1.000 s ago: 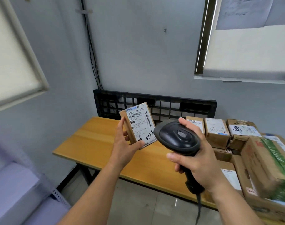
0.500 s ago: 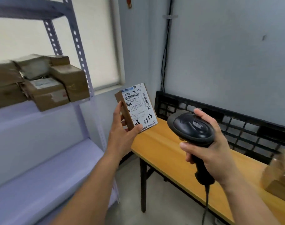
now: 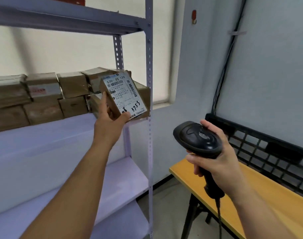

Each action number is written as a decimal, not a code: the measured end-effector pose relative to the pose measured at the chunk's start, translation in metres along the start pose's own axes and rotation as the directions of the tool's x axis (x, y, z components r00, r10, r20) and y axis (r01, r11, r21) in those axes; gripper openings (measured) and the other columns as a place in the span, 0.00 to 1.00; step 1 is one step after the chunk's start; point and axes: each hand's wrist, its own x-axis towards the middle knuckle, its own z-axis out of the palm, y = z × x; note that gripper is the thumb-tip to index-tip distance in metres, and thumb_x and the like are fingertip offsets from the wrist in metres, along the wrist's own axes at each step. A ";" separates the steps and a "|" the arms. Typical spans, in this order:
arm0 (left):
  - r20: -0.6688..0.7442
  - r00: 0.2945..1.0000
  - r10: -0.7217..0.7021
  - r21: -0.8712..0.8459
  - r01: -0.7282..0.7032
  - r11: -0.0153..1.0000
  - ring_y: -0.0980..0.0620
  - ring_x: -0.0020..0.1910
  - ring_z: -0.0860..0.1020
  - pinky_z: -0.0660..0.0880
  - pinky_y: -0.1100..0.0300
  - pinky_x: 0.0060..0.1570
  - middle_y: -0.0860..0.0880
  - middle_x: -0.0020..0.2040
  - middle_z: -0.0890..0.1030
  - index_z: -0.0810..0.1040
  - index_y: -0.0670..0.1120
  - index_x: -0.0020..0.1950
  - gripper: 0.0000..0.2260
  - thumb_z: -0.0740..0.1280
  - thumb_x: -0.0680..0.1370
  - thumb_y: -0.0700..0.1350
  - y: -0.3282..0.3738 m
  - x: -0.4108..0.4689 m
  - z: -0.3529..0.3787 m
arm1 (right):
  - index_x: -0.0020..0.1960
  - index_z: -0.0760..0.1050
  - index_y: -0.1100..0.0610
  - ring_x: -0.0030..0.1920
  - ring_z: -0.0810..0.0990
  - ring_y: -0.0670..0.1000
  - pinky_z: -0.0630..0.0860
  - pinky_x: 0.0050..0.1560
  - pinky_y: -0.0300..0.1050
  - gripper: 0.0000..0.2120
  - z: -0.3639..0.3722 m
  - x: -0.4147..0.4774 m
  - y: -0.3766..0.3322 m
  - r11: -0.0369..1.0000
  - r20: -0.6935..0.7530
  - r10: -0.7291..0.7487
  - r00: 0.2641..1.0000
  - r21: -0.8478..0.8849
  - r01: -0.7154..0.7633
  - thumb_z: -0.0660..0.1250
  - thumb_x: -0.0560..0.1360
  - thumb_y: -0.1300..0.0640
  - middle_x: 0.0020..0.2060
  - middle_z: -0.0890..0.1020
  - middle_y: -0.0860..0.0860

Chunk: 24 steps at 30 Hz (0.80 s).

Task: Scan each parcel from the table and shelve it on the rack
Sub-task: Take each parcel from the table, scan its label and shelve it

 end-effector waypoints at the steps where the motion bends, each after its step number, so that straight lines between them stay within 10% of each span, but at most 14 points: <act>1: -0.013 1.000 -0.004 0.023 0.005 1.000 0.55 0.67 0.72 0.69 0.52 0.68 0.54 0.70 0.72 0.53 0.58 0.79 0.39 0.72 0.75 0.44 -0.001 0.012 -0.005 | 0.65 0.70 0.35 0.29 0.80 0.58 0.80 0.30 0.49 0.41 0.008 0.006 0.001 1.000 0.000 0.003 1.000 0.014 -0.003 0.76 0.65 0.72 0.47 0.82 0.55; 10: -0.077 0.997 -0.025 0.194 0.040 0.980 0.48 0.68 0.71 0.66 0.59 0.62 0.50 0.71 0.71 0.52 0.59 0.79 0.36 0.69 0.76 0.52 -0.006 0.099 -0.018 | 0.63 0.71 0.33 0.29 0.79 0.59 0.79 0.30 0.47 0.41 0.043 0.041 0.013 0.998 -0.015 0.026 1.000 0.055 -0.025 0.76 0.65 0.72 0.53 0.80 0.56; 17: -0.065 0.998 -0.003 0.657 0.045 0.752 0.36 0.70 0.65 0.64 0.42 0.65 0.40 0.72 0.68 0.54 0.58 0.78 0.30 0.48 0.79 0.68 -0.011 0.114 -0.011 | 0.62 0.71 0.30 0.30 0.80 0.57 0.79 0.31 0.47 0.41 0.047 0.050 0.017 0.999 -0.022 0.035 0.999 0.043 -0.034 0.78 0.62 0.67 0.53 0.80 0.56; 24: -0.014 0.999 0.046 0.623 -0.027 0.782 0.41 0.71 0.65 0.68 0.44 0.62 0.43 0.72 0.68 0.54 0.54 0.79 0.35 0.67 0.76 0.58 -0.022 0.117 -0.010 | 0.61 0.72 0.29 0.30 0.80 0.57 0.79 0.30 0.47 0.40 0.042 0.049 0.016 0.997 -0.013 0.039 0.999 0.066 -0.038 0.78 0.57 0.59 0.53 0.79 0.57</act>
